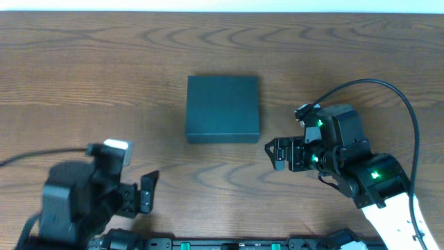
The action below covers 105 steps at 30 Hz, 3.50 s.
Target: Pack container
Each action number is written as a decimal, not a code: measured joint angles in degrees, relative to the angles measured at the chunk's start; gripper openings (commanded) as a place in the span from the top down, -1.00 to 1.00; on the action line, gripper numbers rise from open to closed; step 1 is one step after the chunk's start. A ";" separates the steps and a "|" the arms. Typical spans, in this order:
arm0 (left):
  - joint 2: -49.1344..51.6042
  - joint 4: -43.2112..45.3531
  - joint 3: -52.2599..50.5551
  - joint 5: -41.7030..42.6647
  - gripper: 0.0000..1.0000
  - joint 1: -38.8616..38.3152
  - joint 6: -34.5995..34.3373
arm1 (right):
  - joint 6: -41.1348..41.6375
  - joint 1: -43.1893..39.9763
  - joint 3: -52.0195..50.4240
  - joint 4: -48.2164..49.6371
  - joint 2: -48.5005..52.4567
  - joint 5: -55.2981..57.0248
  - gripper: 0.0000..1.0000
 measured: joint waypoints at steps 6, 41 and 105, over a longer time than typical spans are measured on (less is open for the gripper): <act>-14.25 10.75 -11.91 -7.21 -0.91 4.22 0.00 | 0.15 0.00 -0.04 0.02 0.02 -0.04 -0.98; -33.94 34.95 -55.06 -7.67 -0.90 8.81 -2.75 | 0.20 0.00 -0.22 0.00 0.07 -0.02 -0.98; -34.05 35.04 -55.06 -7.67 -0.90 8.81 -2.78 | -21.29 -3.28 -48.26 24.37 -57.68 16.70 -0.98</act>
